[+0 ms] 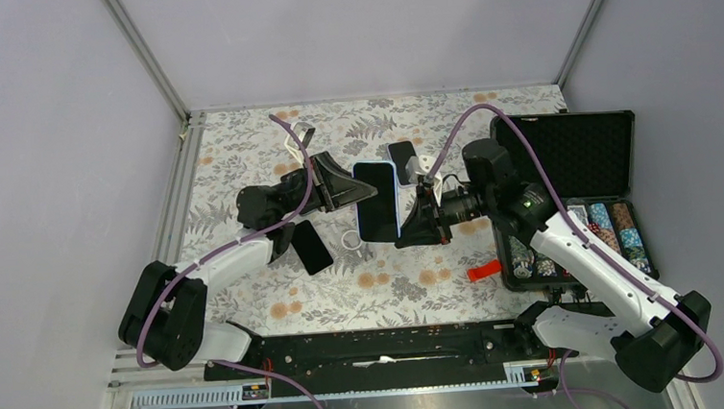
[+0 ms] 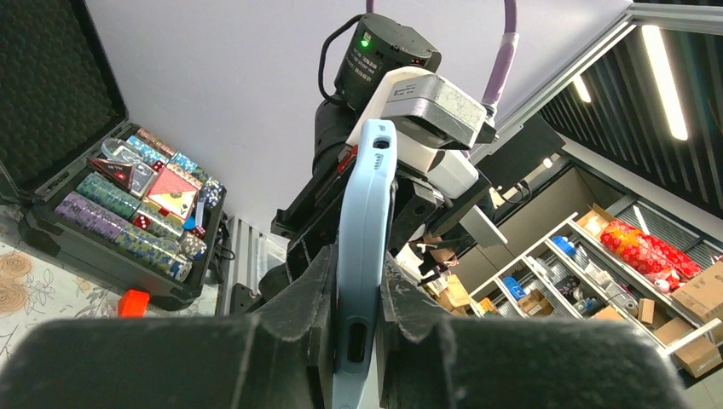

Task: Take the phone out of the phone case
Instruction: Remove the phone case from the phone.

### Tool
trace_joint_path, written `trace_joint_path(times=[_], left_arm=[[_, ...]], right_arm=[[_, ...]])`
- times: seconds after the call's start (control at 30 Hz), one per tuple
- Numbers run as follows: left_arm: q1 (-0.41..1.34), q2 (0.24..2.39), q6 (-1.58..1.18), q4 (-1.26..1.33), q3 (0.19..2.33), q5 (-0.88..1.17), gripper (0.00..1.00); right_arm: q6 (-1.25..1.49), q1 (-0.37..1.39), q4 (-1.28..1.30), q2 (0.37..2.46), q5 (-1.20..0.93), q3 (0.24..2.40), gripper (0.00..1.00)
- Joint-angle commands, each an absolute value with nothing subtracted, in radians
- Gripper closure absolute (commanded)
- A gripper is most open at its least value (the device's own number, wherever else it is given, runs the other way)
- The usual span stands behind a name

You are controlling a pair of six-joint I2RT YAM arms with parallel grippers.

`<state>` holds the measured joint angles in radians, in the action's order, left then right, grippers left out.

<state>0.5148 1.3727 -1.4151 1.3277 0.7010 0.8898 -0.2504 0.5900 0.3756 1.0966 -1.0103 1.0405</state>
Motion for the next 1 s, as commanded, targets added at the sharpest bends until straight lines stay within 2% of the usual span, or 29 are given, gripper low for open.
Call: trace_joint_path(times=[0.0, 0.43, 0.57, 0.7, 0.77, 0.83, 0.87, 0.97], left_arm=[[0.538, 1.358, -1.551, 1.381, 0.762, 0.866, 1.0], [0.541, 1.384, -1.56, 1.397, 0.772, 0.887, 1.0], [0.541, 1.381, -1.552, 1.389, 0.767, 0.867, 1.0], [0.535, 1.361, -1.494, 1.331, 0.757, 0.798, 1.0], [0.527, 1.332, -1.453, 1.283, 0.741, 0.73, 1.0], [0.523, 1.293, -1.397, 1.239, 0.716, 0.631, 1.0], [0.524, 1.274, -1.381, 1.22, 0.707, 0.588, 1.0], [0.527, 1.238, -1.385, 1.246, 0.662, 0.444, 1.0]], right_arm=[[-0.387, 0.591, 0.335, 1.081, -0.829, 1.059, 1.0], [-0.513, 0.607, 0.488, 1.111, -0.837, 1.102, 1.0], [-0.463, 0.608, 0.411, 1.092, -0.824, 1.068, 1.0], [-0.296, 0.607, 0.202, 1.01, -0.779, 0.975, 0.99], [-0.157, 0.608, 0.0, 0.946, -0.739, 0.88, 0.86], [0.054, 0.607, -0.266, 0.898, -0.704, 0.731, 0.6], [0.135, 0.608, -0.38, 0.893, -0.702, 0.684, 0.53], [0.276, 0.634, -0.624, 0.917, -0.653, 0.599, 0.46]])
